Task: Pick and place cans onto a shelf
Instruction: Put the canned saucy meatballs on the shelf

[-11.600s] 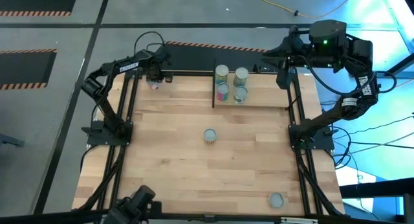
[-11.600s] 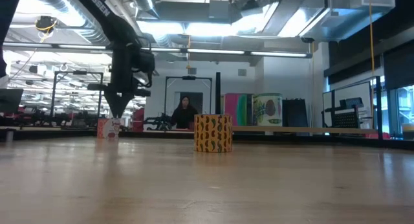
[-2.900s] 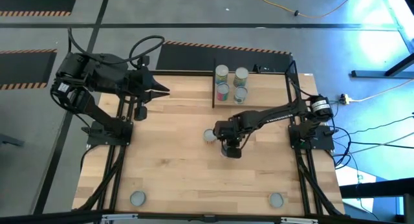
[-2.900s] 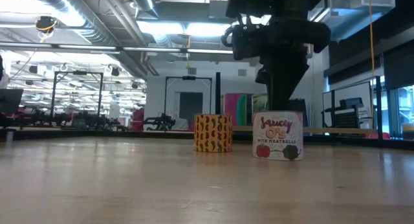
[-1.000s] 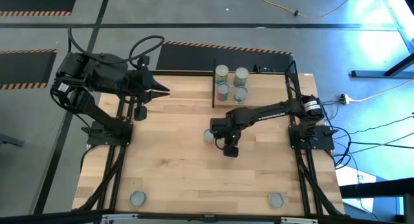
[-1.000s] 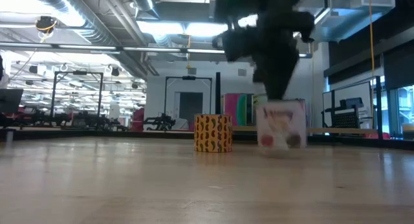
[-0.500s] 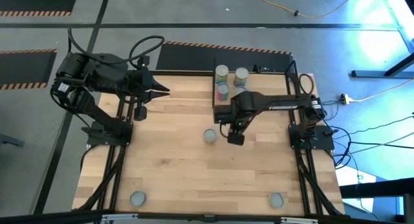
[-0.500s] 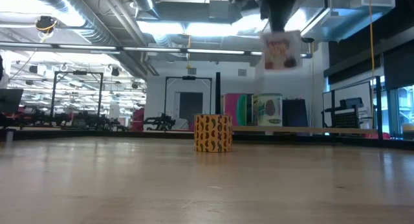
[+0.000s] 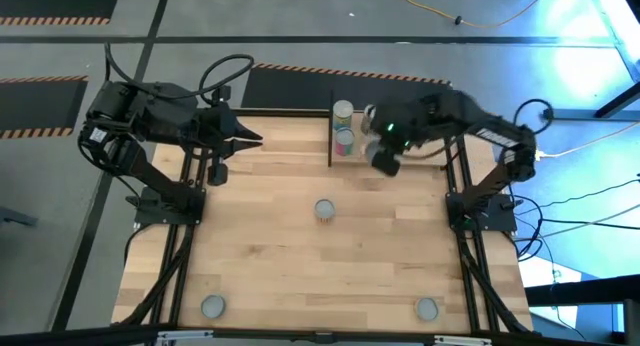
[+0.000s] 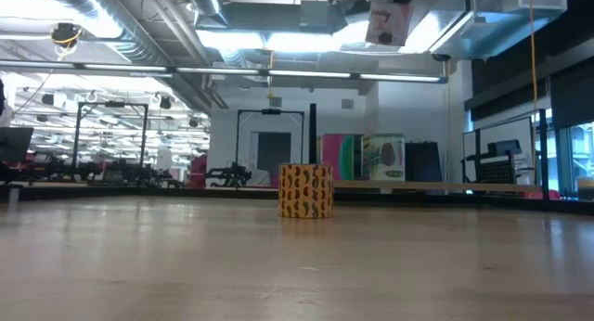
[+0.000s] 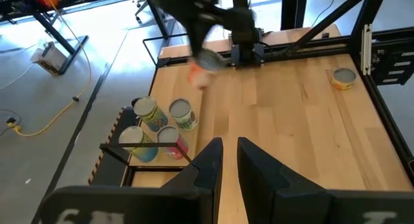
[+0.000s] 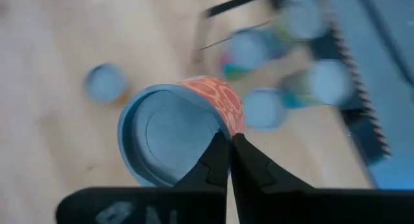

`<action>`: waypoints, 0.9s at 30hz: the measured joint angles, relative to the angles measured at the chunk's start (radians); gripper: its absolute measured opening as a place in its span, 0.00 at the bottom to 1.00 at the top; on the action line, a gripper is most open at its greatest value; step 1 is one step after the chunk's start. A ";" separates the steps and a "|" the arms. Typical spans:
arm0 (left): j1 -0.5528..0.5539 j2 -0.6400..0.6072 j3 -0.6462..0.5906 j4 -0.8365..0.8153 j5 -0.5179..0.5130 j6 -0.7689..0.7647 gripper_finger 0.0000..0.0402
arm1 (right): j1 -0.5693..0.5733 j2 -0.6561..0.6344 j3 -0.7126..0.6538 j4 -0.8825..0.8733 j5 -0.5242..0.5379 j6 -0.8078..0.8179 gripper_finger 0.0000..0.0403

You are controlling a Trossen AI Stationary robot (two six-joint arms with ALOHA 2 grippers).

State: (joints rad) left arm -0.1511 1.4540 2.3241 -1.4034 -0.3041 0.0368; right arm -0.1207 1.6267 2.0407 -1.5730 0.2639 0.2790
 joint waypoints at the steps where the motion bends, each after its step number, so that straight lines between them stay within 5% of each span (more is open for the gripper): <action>1: 0.000 0.000 0.000 0.000 0.000 0.000 0.10 | -0.027 -0.014 0.000 0.000 0.025 -0.002 0.01; 9: 0.016 0.020 0.000 0.002 -0.002 0.000 0.10 | -0.276 -0.075 0.000 0.002 0.097 -0.077 0.01; 19: 0.081 0.048 0.000 -0.002 -0.002 0.000 0.10 | -0.618 -0.059 -0.001 0.003 -0.109 -0.285 0.01; 27: 0.132 0.050 -0.001 -0.002 -0.003 0.001 0.09 | -0.762 -0.059 -0.107 0.044 -0.236 -0.388 0.01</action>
State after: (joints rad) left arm -0.0188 1.5036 2.3234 -1.4055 -0.3066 0.0376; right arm -0.8830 1.5677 1.9337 -1.5295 0.0281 -0.1094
